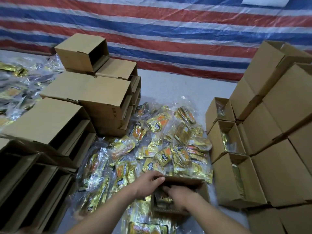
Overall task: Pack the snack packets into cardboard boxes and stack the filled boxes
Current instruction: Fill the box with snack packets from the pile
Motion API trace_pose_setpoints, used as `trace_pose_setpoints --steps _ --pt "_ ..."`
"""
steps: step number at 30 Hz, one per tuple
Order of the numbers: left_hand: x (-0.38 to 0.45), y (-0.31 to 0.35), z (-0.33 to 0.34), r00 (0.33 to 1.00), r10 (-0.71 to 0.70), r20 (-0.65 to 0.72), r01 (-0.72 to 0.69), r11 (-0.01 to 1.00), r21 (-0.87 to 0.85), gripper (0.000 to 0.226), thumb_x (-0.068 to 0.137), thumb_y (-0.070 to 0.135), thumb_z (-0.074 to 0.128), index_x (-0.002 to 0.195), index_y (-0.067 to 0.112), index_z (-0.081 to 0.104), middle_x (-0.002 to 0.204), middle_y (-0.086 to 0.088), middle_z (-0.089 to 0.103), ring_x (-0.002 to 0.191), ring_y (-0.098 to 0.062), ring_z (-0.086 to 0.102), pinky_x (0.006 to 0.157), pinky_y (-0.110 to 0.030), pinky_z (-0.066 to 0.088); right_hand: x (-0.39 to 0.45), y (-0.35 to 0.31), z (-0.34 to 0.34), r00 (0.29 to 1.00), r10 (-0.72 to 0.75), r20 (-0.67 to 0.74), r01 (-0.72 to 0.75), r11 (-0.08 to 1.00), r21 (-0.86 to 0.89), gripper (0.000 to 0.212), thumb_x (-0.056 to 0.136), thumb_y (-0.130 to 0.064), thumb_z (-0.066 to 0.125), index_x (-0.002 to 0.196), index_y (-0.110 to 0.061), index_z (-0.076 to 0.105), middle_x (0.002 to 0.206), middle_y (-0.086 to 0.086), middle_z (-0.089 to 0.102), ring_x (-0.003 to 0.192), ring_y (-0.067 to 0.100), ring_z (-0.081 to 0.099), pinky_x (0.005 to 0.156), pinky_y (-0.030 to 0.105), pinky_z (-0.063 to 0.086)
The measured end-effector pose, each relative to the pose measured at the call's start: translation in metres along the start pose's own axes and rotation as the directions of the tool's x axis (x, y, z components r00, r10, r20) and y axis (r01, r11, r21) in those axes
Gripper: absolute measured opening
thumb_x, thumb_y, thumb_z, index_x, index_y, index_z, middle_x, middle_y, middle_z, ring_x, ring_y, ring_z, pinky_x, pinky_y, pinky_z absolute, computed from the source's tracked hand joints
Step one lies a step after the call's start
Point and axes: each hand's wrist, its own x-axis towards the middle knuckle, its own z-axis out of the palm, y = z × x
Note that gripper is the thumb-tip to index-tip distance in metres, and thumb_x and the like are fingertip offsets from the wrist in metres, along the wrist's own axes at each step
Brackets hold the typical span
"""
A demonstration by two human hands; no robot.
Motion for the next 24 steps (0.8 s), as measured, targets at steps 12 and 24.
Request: trace_pose_setpoints --steps 12,24 --pt "0.019 -0.009 0.003 1.0 -0.021 -0.002 0.021 0.999 0.048 0.021 0.098 0.055 0.047 0.104 0.04 0.06 0.103 0.011 0.065 0.096 -0.009 0.063 0.087 -0.033 0.053 -0.017 0.015 -0.008 0.991 0.085 0.105 -0.116 0.935 0.336 0.045 0.094 -0.057 0.048 0.111 -0.019 0.065 0.103 0.001 0.061 0.094 0.02 0.058 0.083 0.032 0.045" --pt "0.008 0.01 -0.021 1.0 0.002 -0.024 -0.002 1.0 0.012 0.02 0.102 0.045 0.047 0.108 0.033 0.062 0.097 0.008 0.064 0.081 -0.004 0.06 0.066 -0.014 0.047 -0.069 0.012 -0.044 0.905 0.07 -0.42 0.124 0.9 0.417 0.022 0.096 -0.044 0.055 0.075 -0.039 0.061 0.08 -0.016 0.065 0.075 -0.004 0.061 0.062 0.013 0.043"
